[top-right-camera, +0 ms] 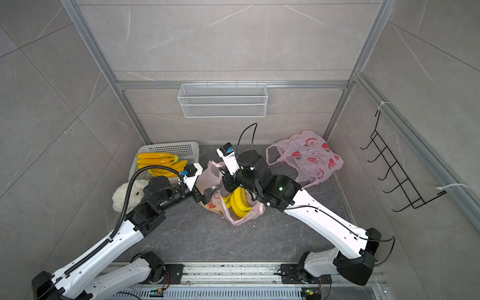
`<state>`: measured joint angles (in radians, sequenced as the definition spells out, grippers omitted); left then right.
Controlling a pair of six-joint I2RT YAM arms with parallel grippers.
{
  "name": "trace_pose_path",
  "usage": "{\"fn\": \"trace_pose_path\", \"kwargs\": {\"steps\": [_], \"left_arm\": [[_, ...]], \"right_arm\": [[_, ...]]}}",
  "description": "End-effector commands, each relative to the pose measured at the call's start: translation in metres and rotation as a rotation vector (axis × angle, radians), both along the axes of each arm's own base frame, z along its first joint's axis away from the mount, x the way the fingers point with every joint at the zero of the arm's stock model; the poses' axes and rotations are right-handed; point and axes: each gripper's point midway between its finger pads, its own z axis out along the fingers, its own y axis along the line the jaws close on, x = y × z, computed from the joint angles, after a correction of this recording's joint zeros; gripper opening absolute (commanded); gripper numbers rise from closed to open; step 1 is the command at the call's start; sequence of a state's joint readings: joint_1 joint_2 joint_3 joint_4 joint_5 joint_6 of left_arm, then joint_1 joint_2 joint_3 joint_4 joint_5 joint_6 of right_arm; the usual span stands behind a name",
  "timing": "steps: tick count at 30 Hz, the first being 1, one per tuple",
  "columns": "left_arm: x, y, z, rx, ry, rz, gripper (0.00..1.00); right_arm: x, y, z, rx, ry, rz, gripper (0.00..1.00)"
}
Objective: Place the banana into a plastic bag & tie a knot
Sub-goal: Adjust the plastic bag at the center of the board.
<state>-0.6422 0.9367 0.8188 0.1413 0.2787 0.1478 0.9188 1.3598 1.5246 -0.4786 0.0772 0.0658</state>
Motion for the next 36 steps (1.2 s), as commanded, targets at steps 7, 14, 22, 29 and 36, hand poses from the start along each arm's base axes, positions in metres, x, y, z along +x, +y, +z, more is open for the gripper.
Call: {"fn": "trace_pose_path", "kwargs": {"steps": [7, 14, 22, 29, 36], "left_arm": [[0.028, 0.006, 0.024, -0.019, -0.119, 0.121, 1.0], [0.04, 0.013, 0.026, -0.033, -0.156, 0.194, 1.0], [0.051, -0.003, 0.013, 0.028, -0.144, 0.153, 1.0], [0.05, -0.023, 0.009, 0.013, -0.099, 0.041, 0.93], [0.037, -0.031, -0.007, -0.002, -0.028, -0.055, 0.67]], "right_arm": [[-0.004, 0.005, 0.009, 0.014, 0.0, 0.043, 0.0], [-0.004, 0.008, 0.004, 0.009, 0.01, 0.05, 0.0], [-0.007, 0.013, 0.0, 0.011, 0.021, 0.077, 0.0], [-0.003, 0.01, -0.001, 0.02, 0.021, 0.044, 0.0], [0.009, 0.003, 0.0, 0.025, 0.021, -0.035, 0.0]]}}
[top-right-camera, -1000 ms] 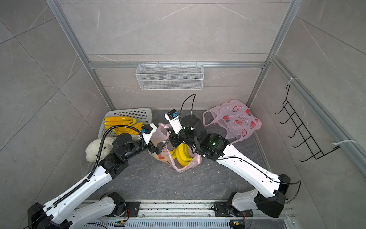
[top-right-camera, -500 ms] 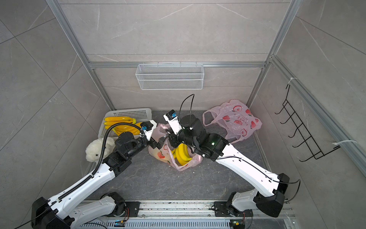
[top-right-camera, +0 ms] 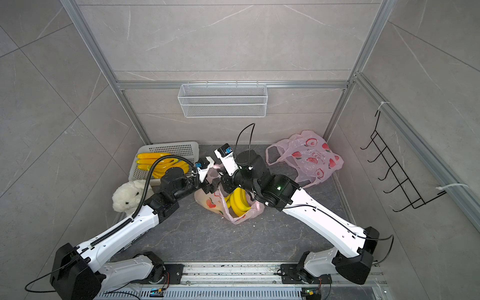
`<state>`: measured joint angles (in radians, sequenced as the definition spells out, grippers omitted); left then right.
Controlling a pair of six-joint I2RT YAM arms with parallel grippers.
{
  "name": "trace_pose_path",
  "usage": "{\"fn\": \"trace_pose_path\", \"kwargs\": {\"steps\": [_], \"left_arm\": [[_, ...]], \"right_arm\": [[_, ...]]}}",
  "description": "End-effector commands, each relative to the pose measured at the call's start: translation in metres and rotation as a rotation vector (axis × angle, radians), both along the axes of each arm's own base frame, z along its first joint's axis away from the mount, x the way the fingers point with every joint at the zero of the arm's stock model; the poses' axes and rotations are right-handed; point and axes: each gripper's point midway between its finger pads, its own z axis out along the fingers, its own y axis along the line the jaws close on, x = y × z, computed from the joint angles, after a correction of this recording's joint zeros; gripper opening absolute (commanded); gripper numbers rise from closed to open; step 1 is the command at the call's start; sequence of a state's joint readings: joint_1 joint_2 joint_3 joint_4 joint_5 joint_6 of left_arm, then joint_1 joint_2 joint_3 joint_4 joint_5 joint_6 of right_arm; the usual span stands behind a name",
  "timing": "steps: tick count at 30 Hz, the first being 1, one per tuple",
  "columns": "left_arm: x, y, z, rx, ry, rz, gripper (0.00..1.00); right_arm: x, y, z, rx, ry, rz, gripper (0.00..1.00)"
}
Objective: Place the banana into a plastic bag & tie a knot
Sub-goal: Adjust the plastic bag at the center of the board.
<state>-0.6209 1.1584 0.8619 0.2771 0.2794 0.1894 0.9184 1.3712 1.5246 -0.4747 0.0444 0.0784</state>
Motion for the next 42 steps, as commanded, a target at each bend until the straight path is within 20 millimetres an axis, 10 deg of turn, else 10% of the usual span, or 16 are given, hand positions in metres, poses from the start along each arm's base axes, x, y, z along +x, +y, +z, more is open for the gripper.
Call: {"fn": "trace_pose_path", "kwargs": {"steps": [1, 14, 37, 42], "left_arm": [[-0.01, -0.007, 0.017, -0.05, -0.015, -0.081, 0.6], [0.01, -0.004, 0.013, -0.087, 0.089, -0.009, 0.06], [0.033, 0.002, -0.011, -0.064, 0.158, 0.04, 0.2], [0.028, 0.001, -0.007, -0.062, 0.151, 0.019, 0.11]], "right_arm": [[0.014, -0.005, 0.003, 0.017, 0.004, -0.074, 0.0], [0.025, -0.014, 0.005, 0.028, 0.024, -0.145, 0.05], [0.02, -0.02, -0.001, 0.077, 0.048, -0.147, 0.0], [0.018, -0.025, -0.002, 0.051, 0.033, -0.146, 0.21]]}}
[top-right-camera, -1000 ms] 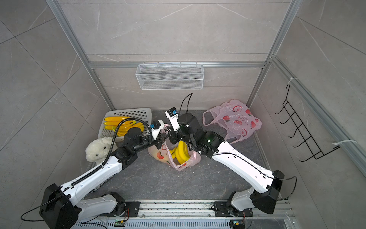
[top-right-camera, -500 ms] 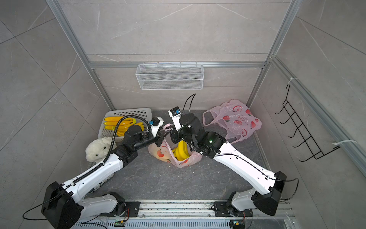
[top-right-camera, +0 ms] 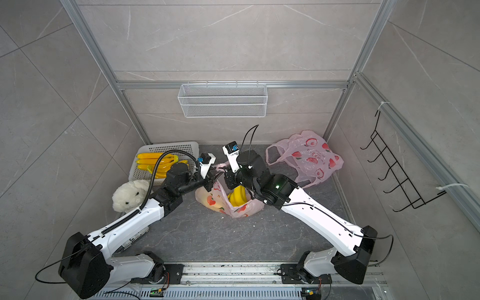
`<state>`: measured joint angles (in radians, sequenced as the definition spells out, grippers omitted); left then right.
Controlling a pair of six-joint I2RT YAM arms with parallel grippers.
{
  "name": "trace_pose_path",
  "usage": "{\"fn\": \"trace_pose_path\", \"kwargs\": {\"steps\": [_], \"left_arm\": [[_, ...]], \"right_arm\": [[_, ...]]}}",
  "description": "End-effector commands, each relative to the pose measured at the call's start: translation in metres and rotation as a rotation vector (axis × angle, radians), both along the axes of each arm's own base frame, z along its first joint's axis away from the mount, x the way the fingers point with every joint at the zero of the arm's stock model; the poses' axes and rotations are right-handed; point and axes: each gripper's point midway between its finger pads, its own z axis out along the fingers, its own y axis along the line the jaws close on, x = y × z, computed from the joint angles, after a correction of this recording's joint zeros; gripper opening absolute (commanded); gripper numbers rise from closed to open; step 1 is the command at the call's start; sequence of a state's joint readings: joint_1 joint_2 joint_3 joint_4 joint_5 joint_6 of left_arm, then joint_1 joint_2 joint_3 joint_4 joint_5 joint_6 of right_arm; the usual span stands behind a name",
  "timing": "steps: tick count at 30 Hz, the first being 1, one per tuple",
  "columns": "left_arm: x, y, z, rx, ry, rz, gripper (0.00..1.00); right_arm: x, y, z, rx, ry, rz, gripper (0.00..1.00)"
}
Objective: Place the banana into a plastic bag & tie a knot
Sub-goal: Adjust the plastic bag at the center of the board.
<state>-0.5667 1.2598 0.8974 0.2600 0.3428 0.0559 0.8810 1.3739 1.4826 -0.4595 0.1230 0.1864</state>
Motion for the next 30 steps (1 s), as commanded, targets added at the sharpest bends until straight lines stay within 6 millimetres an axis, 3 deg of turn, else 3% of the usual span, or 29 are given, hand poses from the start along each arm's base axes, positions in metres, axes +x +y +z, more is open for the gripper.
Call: {"fn": "trace_pose_path", "kwargs": {"steps": [1, 5, 12, 18, 22, 26, 30], "left_arm": [[0.003, 0.002, 0.02, -0.018, -0.03, 0.003, 0.11], [-0.005, 0.0, 0.02, -0.004, -0.034, -0.037, 0.1], [-0.006, 0.003, 0.02, -0.006, -0.033, -0.02, 0.09], [-0.004, 0.005, 0.026, -0.026, -0.022, 0.002, 0.06], [-0.004, 0.006, 0.027, -0.03, -0.021, 0.006, 0.06], [-0.003, 0.006, 0.026, -0.029, -0.022, 0.013, 0.06], [-0.002, 0.007, 0.026, -0.032, -0.02, 0.02, 0.06]], "right_arm": [[-0.006, -0.008, 0.016, 0.018, -0.04, 0.007, 0.27], [-0.006, -0.012, 0.027, 0.002, -0.07, 0.009, 0.39], [-0.007, -0.018, 0.039, -0.012, -0.082, -0.005, 0.45], [-0.022, -0.069, 0.029, -0.106, -0.007, -0.138, 0.58], [-0.042, -0.108, 0.007, -0.171, 0.083, -0.222, 0.65], [-0.058, -0.131, -0.009, -0.203, 0.154, -0.274, 0.7], [-0.067, -0.14, -0.019, -0.214, 0.209, -0.302, 0.72]]}}
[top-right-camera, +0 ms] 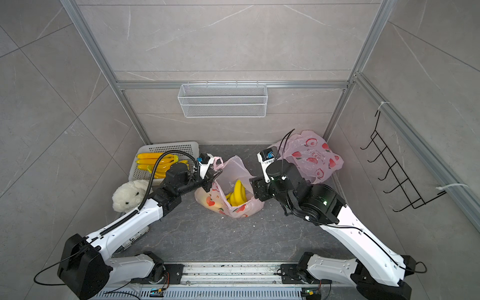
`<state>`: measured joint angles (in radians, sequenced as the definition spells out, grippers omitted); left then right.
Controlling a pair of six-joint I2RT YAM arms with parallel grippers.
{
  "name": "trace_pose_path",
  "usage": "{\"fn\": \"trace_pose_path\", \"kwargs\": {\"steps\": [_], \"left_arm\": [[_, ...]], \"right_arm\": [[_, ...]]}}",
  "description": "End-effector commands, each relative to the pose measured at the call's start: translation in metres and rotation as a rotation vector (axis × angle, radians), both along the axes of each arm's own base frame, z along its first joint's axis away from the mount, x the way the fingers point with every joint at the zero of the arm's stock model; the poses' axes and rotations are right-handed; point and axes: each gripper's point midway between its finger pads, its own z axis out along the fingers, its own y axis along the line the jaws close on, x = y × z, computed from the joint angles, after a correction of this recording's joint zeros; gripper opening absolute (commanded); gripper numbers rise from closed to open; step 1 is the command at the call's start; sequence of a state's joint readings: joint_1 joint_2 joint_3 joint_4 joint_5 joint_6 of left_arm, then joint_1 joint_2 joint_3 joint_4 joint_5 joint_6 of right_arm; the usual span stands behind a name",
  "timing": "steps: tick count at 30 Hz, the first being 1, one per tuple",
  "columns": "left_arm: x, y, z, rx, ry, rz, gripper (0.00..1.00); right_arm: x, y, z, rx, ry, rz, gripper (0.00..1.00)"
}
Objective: Place the banana into a plastic bag & tie a knot
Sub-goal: Adjust the plastic bag at the center of the board.
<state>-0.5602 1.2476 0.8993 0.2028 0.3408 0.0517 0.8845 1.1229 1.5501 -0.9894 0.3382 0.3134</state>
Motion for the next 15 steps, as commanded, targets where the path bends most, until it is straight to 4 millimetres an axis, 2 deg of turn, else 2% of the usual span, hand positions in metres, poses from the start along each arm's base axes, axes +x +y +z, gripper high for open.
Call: {"fn": "trace_pose_path", "kwargs": {"steps": [1, 8, 13, 15], "left_arm": [[-0.001, 0.002, 0.034, -0.053, -0.063, 0.011, 0.06], [0.0, 0.004, 0.034, -0.047, -0.062, 0.016, 0.06], [0.0, 0.002, 0.033, -0.046, -0.053, 0.011, 0.06], [-0.001, 0.002, 0.034, -0.05, -0.049, 0.005, 0.06]], "right_arm": [[-0.011, -0.013, -0.032, -0.062, 0.114, -0.054, 0.71], [-0.019, 0.001, -0.054, -0.053, 0.199, -0.005, 0.62], [-0.02, 0.012, -0.049, -0.016, 0.184, 0.038, 0.41], [-0.017, 0.013, -0.042, -0.021, 0.161, 0.043, 0.28]]}}
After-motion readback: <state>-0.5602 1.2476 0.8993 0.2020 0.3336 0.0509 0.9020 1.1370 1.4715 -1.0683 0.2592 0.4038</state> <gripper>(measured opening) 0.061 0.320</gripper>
